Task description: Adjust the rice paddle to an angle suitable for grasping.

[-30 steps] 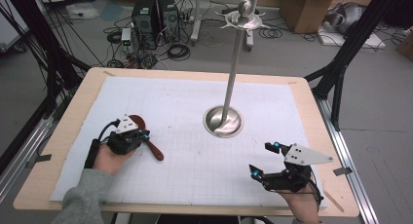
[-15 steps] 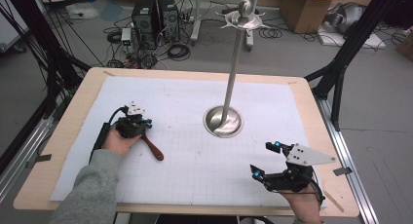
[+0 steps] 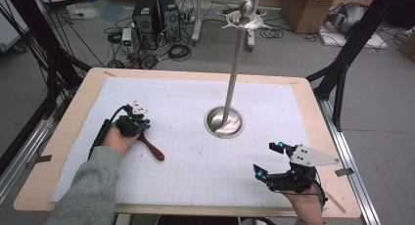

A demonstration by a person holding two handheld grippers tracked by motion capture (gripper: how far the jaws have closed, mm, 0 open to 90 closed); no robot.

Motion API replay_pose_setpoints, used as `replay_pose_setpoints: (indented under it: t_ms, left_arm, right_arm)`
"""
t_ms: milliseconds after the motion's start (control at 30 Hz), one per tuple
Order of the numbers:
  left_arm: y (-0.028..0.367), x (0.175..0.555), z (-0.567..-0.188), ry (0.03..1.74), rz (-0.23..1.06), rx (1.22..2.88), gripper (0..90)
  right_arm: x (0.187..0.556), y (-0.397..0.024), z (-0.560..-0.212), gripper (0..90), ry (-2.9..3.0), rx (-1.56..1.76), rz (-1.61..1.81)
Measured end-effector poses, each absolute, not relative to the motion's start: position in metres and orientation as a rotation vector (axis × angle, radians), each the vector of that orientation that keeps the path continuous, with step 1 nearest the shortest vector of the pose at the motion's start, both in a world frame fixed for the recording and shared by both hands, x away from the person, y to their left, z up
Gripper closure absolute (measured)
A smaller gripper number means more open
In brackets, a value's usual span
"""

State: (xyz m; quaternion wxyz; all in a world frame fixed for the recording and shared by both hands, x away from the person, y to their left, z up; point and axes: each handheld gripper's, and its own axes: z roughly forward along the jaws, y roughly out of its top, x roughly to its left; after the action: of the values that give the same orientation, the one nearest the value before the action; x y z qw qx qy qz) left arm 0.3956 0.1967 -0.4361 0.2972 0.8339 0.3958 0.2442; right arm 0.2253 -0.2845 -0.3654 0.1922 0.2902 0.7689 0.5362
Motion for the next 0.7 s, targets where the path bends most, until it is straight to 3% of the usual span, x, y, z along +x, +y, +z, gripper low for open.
replay_pose_setpoints:
  t_ms: [267, 700]
  left_arm:
    - [0.211, 0.366, -0.433, 1.037, 0.642, 2.262, 89.5]
    - [0.234, 0.313, -0.434, 1.113, 0.609, 2.198, 89.5]
  right_arm:
    - [0.225, -0.278, -0.364, 11.7, 2.17, 0.792, 1.502]
    - [0.227, -0.267, -0.364, 11.7, 2.197, 0.769, 1.494]
